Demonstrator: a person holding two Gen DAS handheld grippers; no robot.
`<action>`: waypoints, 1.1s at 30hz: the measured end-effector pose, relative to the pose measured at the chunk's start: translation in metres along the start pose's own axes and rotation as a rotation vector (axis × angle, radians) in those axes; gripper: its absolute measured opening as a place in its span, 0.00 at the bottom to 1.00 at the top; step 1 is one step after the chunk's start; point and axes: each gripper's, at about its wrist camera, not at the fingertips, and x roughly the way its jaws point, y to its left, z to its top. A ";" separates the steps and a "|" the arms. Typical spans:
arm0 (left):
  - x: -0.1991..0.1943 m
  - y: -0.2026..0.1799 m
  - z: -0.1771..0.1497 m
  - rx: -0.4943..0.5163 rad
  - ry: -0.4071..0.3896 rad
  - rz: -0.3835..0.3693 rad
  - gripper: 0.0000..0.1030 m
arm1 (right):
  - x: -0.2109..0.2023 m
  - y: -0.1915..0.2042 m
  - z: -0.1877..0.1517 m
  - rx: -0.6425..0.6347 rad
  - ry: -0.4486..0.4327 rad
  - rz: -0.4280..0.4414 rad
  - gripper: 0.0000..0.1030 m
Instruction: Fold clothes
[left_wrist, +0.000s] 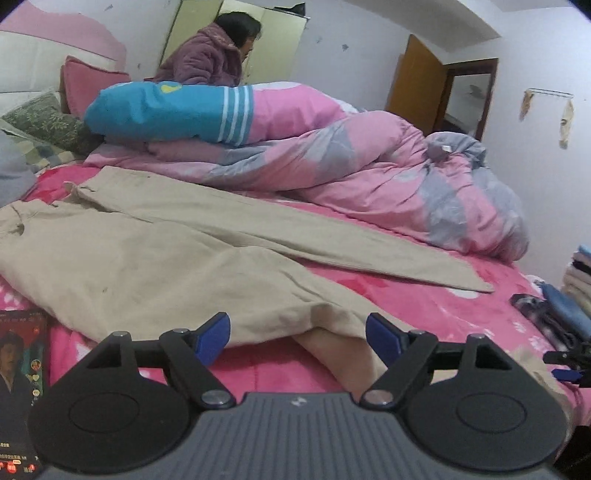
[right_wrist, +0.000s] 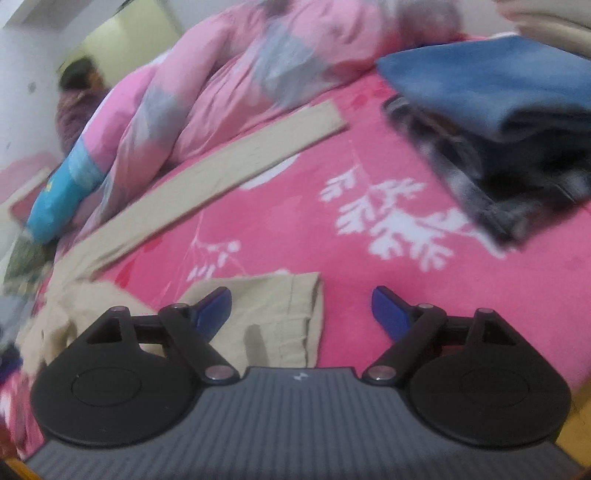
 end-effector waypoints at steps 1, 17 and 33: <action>0.001 0.000 0.001 0.000 -0.009 0.009 0.79 | 0.001 0.002 0.000 -0.016 0.009 0.012 0.46; 0.066 0.016 0.020 -0.083 0.120 0.070 0.76 | -0.013 -0.009 0.090 -0.132 -0.101 0.069 0.08; 0.075 0.007 -0.013 0.068 0.128 0.111 0.79 | 0.009 0.064 0.101 -0.377 -0.115 0.012 0.30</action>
